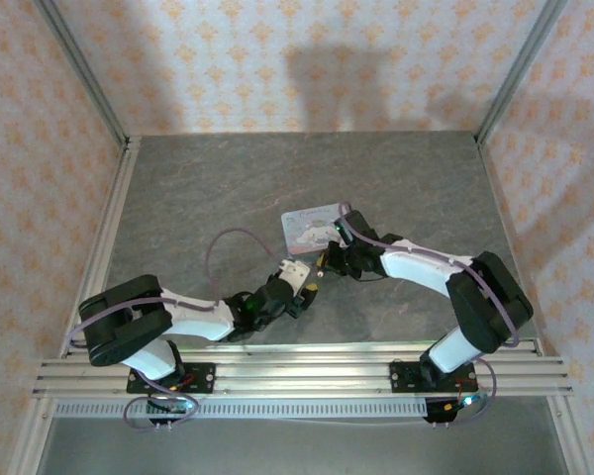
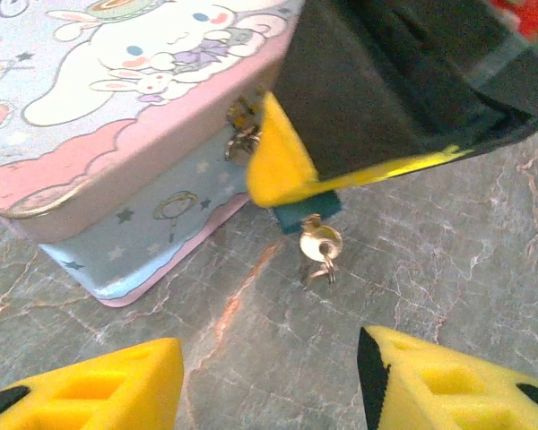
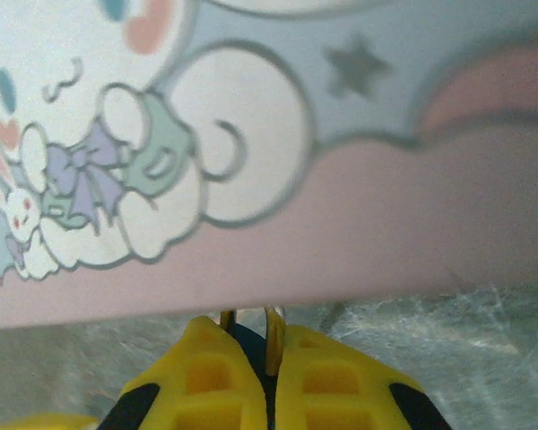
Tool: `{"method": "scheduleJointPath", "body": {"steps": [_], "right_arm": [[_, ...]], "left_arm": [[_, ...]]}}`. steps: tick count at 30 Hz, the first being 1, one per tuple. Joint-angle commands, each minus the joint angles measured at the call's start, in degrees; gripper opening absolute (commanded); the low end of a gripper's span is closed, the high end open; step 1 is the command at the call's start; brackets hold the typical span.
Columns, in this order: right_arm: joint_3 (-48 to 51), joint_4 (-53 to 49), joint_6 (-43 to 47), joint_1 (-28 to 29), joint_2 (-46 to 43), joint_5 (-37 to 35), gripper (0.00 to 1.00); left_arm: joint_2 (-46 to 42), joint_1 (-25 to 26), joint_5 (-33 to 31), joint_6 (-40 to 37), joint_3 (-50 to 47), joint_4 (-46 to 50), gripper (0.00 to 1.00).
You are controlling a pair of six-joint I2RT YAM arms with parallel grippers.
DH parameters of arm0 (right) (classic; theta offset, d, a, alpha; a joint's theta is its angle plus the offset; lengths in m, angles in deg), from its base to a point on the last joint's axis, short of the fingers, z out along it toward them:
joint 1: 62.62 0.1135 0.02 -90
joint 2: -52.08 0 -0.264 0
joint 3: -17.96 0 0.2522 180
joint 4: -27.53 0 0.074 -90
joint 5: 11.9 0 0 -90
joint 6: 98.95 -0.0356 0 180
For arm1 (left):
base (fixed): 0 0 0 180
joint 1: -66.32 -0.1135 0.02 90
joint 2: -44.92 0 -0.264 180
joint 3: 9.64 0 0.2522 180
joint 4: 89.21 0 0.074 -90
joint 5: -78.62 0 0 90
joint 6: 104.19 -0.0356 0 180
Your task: Unlock the padlock with the key
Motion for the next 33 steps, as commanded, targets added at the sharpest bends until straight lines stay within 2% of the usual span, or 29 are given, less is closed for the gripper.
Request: {"method": "scheduleJointPath", "body": {"steps": [1,10,22,33], "right_arm": [[-3.6,-7.2,15.1,0.0,1.4,-1.9,0.00],[-9.2,-16.3,30.2,0.0,2.9,-4.9,0.00],[-8.7,-13.8,31.0,-0.3,3.2,-8.6,0.00],[-3.4,-3.1,27.6,-2.3,0.0,3.5,0.00]], "left_arm": [[-2.3,-2.1,4.4,4.5,-1.2,-1.4,0.53],[-1.7,-7.1,6.1,8.1,-0.2,0.5,0.50],[2.7,-9.9,8.7,10.4,2.2,0.2,0.47],[10.4,-12.6,12.9,13.3,6.4,-3.0,0.40]]}}
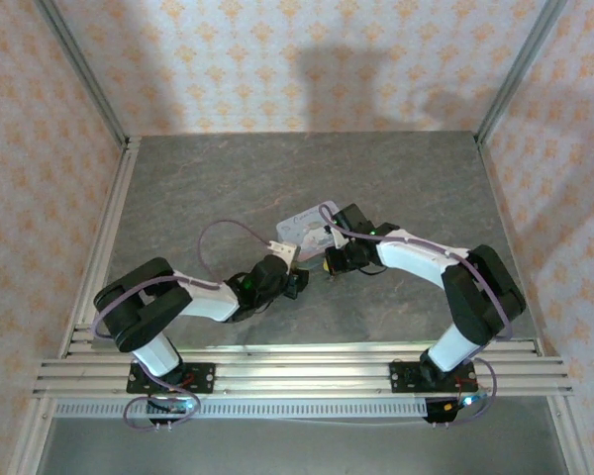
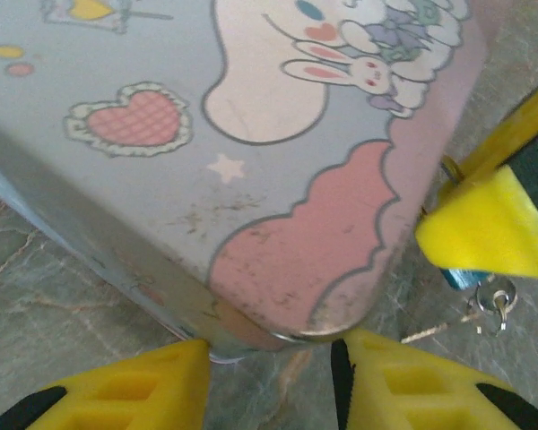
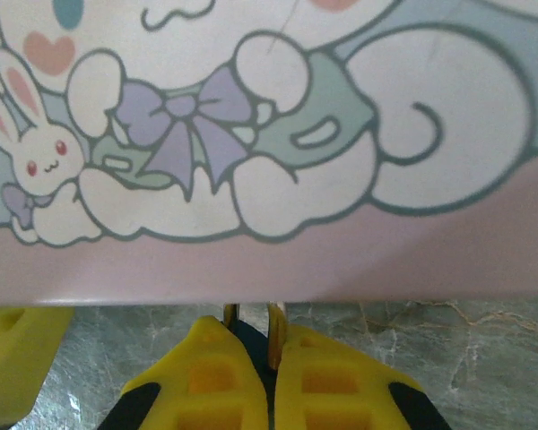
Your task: Unlock the padlock with the key
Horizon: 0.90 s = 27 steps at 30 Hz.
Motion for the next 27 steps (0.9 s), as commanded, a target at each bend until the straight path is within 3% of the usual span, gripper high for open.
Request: {"method": "scheduleJointPath", "body": {"steps": [1,7,11,18,27], "right_arm": [[1.4,5.4,-1.5,-1.0,-2.6,5.3,0.00],[4.7,10.8,-3.8,-2.3,-1.6,9.0,0.03],[5.5,13.5,-5.5,-2.5,-0.4,10.3,0.16],[6.8,16.8,-8.2,-2.8,0.4,10.3,0.24],[9.6,22.4,-12.8,-3.6,-2.5,11.0,0.28]], "left_arm": [[2.0,-1.8,1.6,2.3,1.8,-3.0,0.40],[2.9,-4.7,3.2,3.4,2.0,-3.4,0.38],[2.7,-5.0,3.6,3.4,1.9,-3.3,0.38],[2.6,-5.1,3.9,3.7,1.2,-3.8,0.38],[2.2,-5.0,3.8,3.8,0.3,-3.8,0.38]]}}
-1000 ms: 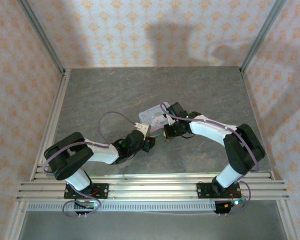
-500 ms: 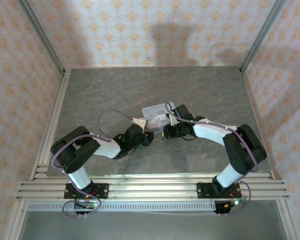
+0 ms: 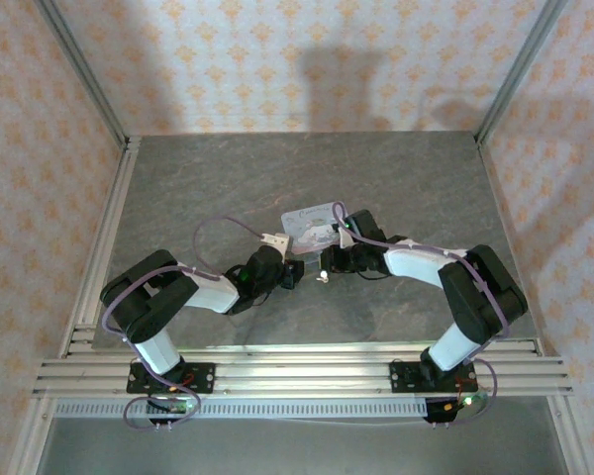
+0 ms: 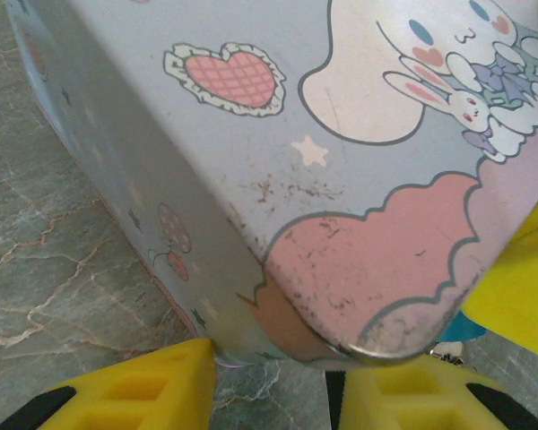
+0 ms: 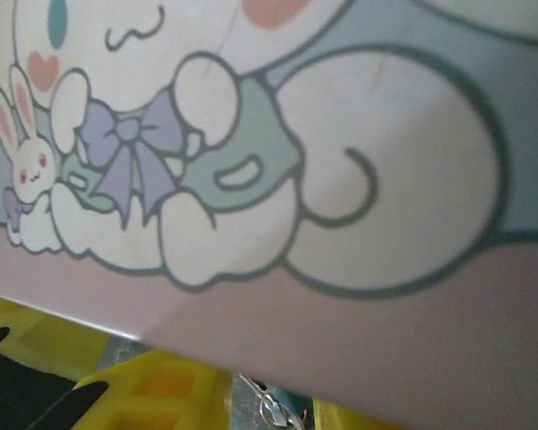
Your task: Unlock the padlock with the key
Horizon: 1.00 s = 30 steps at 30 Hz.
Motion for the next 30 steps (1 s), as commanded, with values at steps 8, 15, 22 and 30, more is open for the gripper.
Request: {"method": "scheduleJointPath", "body": {"steps": [8,15,22,30], "right_arm": [[-0.9,3.7,-3.6,-0.3,-3.1,1.7,0.38],[-1.3,3.7,-4.2,-0.3,-2.6,1.7,0.40],[1.0,6.4,-5.3,-0.3,-1.0,2.2,0.40],[2.7,9.9,-6.4,-0.3,2.1,2.7,0.39]], "left_arm": [[0.3,-0.4,0.9,1.0,-0.7,-2.5,0.37],[0.6,-0.4,1.2,1.0,-0.6,-2.4,0.37],[0.9,-0.4,2.2,1.8,-0.9,-3.3,0.36],[-0.6,-0.4,2.4,2.2,-1.6,-3.1,0.35]]}}
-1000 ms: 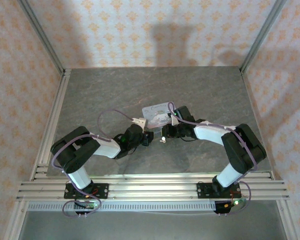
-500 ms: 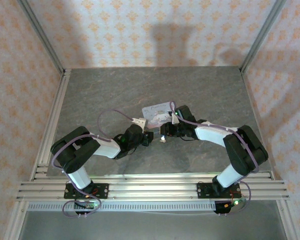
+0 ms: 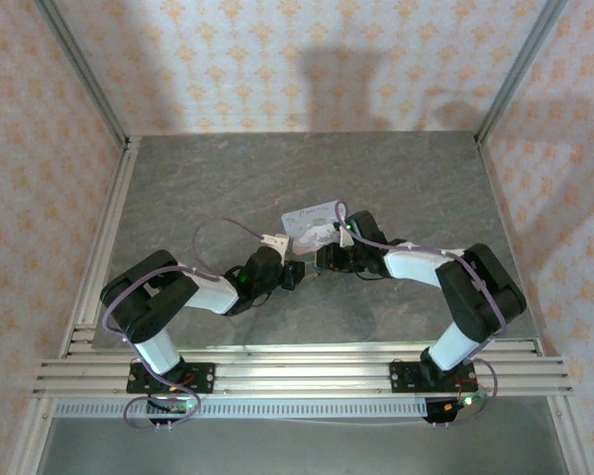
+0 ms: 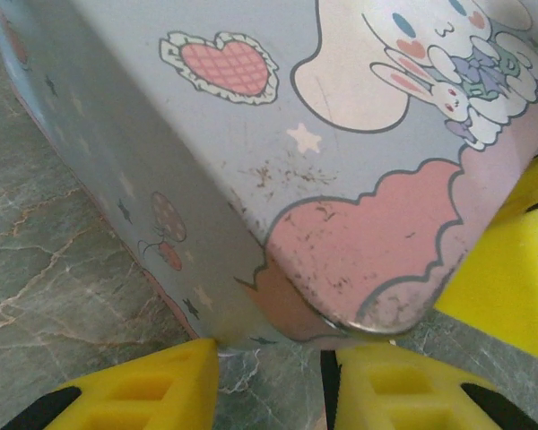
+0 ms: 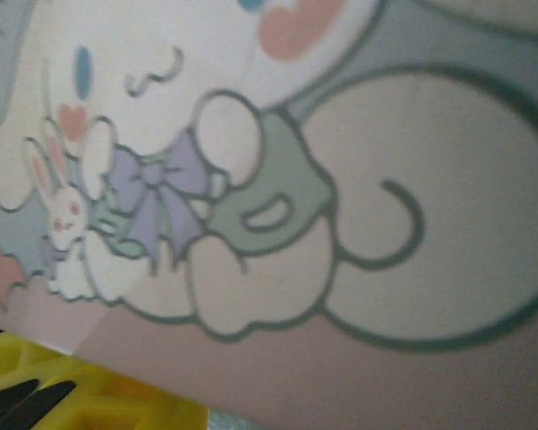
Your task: Unlock the padlock with the key
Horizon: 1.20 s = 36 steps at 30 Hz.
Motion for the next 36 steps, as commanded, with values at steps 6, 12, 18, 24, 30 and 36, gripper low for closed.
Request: {"method": "scheduleJointPath", "body": {"steps": [6,12,18,24,30,36], "right_arm": [[1.6,5.2,-2.4,-0.2,2.4,0.5,0.37],[4.5,12.2,-6.4,-0.2,2.5,-0.7,0.27],[5.8,15.1,-8.1,-0.2,2.3,-0.7,0.10],[6.0,14.7,-8.6,-0.2,2.0,0.1,0.01],[1.5,3.7,-9.9,-0.3,0.7,-0.4,0.00],[-7.4,-14.2,-10.9,-1.3,1.7,-0.5,0.00]], "left_arm": [[-1.3,-0.4,0.4,0.7,-1.0,-0.7,0.36],[-1.8,-0.4,0.4,0.9,-1.7,-0.7,0.35],[-3.2,-0.4,-0.1,0.7,-2.5,0.0,0.35],[-3.1,-0.3,0.8,0.5,-3.4,-2.4,0.36],[-2.6,-0.4,3.7,0.9,-4.1,-6.9,0.45],[-0.6,-0.6,9.0,2.2,-6.2,-16.4,0.45]]}}
